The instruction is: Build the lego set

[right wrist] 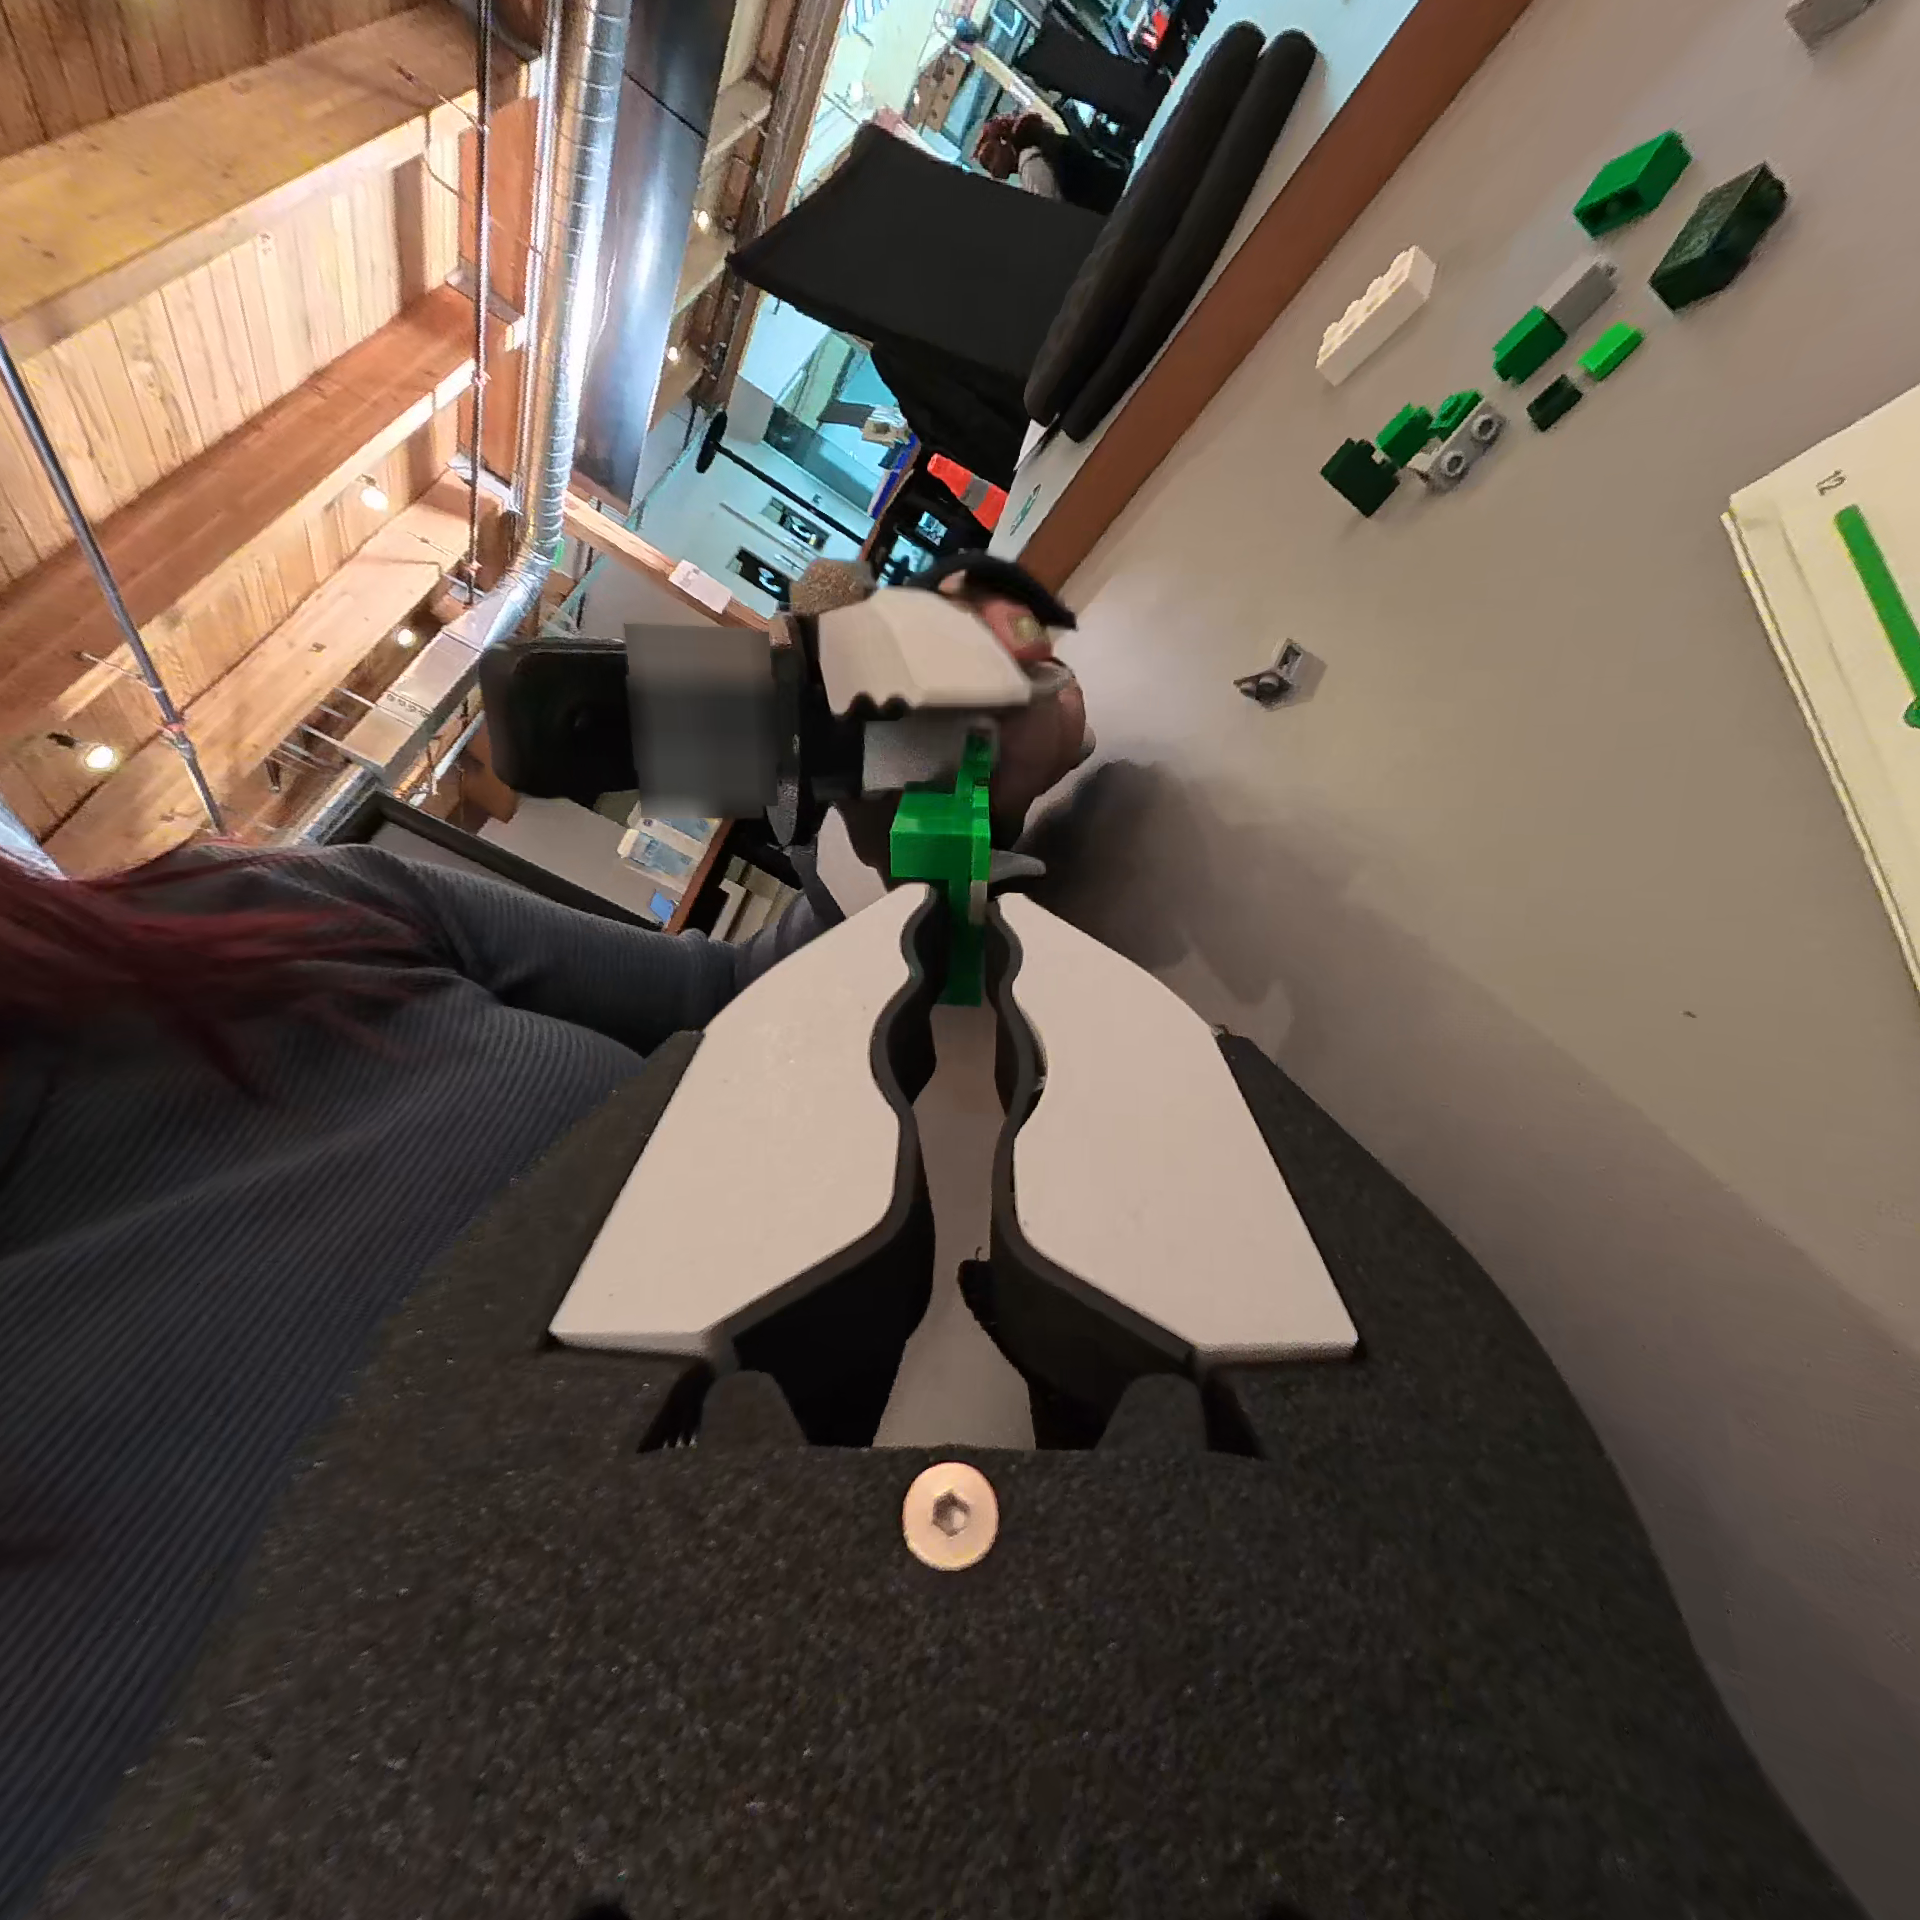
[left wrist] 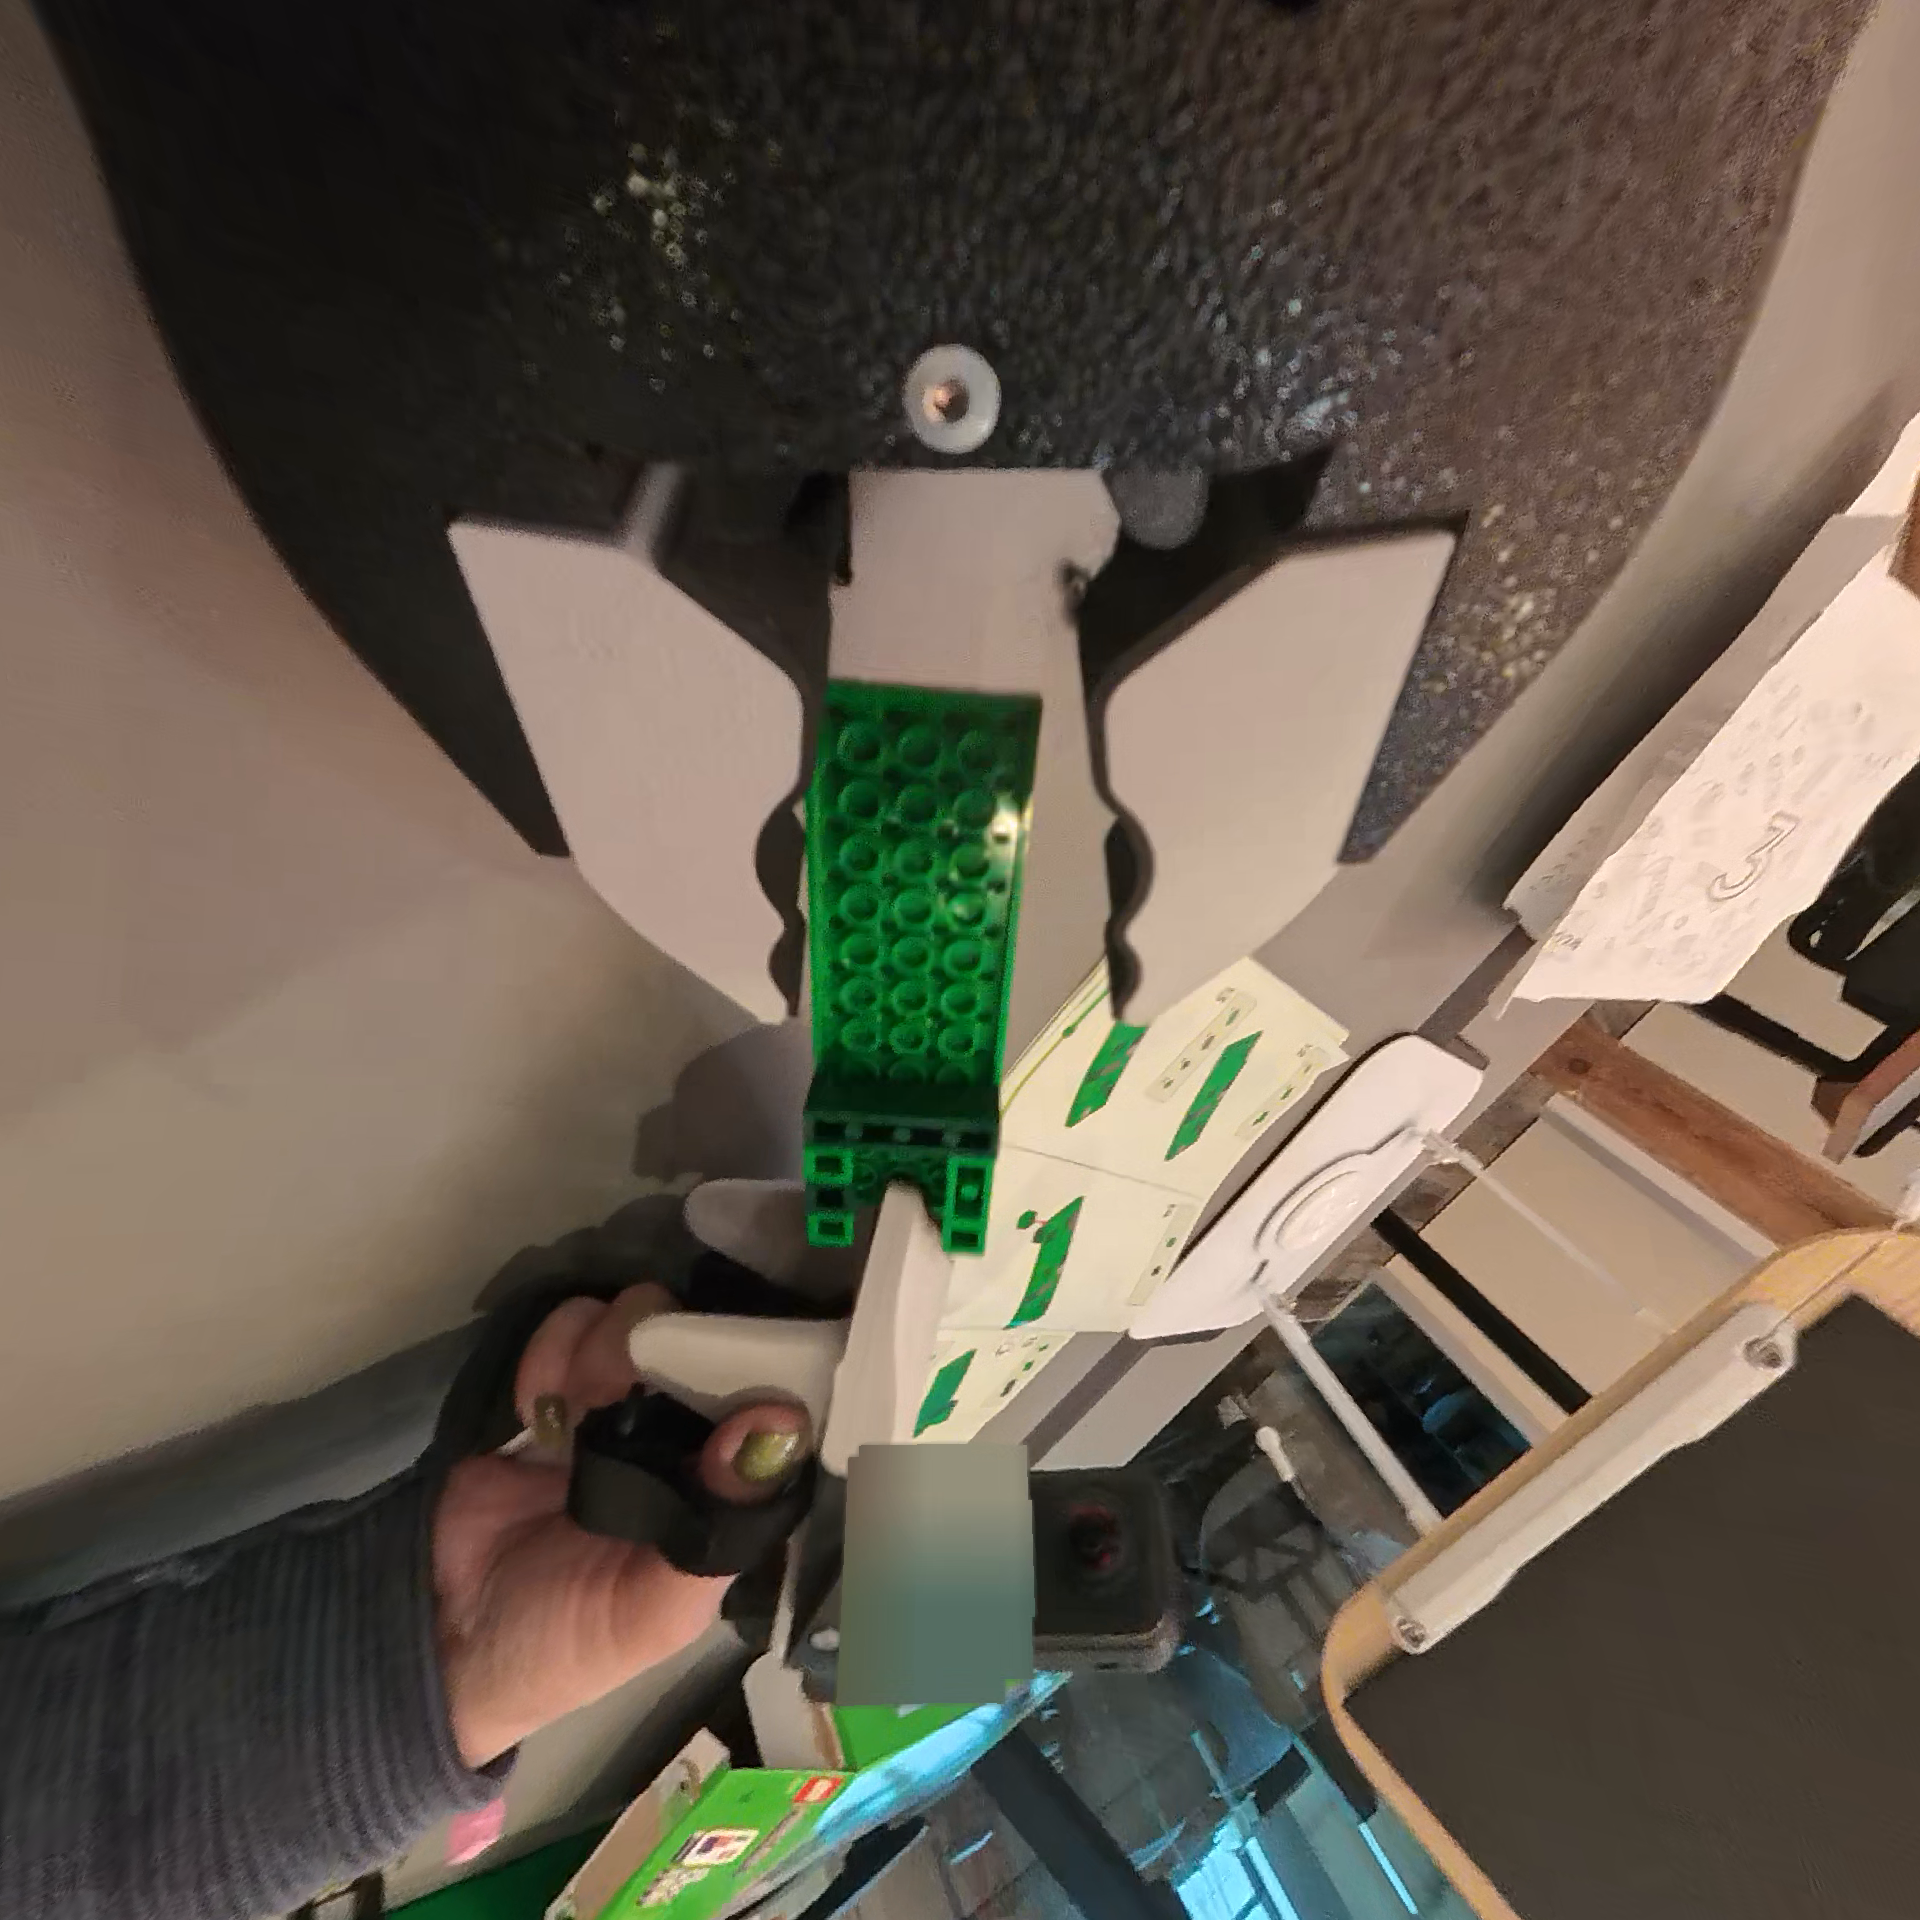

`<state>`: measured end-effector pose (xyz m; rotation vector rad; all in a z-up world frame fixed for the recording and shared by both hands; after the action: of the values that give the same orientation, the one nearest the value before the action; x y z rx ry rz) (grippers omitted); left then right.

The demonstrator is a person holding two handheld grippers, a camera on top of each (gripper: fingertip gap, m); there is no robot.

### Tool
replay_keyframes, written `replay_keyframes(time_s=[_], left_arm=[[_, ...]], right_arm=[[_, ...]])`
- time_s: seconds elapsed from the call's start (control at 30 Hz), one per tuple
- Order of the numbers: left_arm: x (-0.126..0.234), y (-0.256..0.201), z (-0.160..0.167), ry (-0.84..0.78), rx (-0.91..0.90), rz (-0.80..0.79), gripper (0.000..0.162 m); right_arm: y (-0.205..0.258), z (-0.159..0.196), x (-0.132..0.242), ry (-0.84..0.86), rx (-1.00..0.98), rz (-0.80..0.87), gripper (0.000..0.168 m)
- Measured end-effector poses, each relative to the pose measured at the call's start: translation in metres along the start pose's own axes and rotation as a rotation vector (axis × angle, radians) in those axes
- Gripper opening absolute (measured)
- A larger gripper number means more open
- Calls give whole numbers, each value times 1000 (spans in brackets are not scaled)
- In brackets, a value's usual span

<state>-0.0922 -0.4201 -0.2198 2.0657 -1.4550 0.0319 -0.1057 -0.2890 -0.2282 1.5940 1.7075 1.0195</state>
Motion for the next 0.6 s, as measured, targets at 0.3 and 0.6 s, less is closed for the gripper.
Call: replay_keyframes(time_s=[0.3, 0.6], left_arm=[[10, 10, 3, -46, 202, 72, 66], [14, 5, -1, -39, -28, -56, 39]], right_arm=[[1, -4, 11, -68, -14, -61, 6], [3, -4, 16, -91, -46, -123, 7]])
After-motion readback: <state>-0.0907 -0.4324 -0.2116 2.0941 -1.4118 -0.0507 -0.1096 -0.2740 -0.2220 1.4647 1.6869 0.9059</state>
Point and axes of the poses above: each gripper's, where its closed fingertips meet, x back along the fingers, z out of its underside, y = z × x across the jaws, the point moved 6 cm from there along x, back along the fingers, and after that the axes turned 6 degrees about y, right-handed, at the moved point
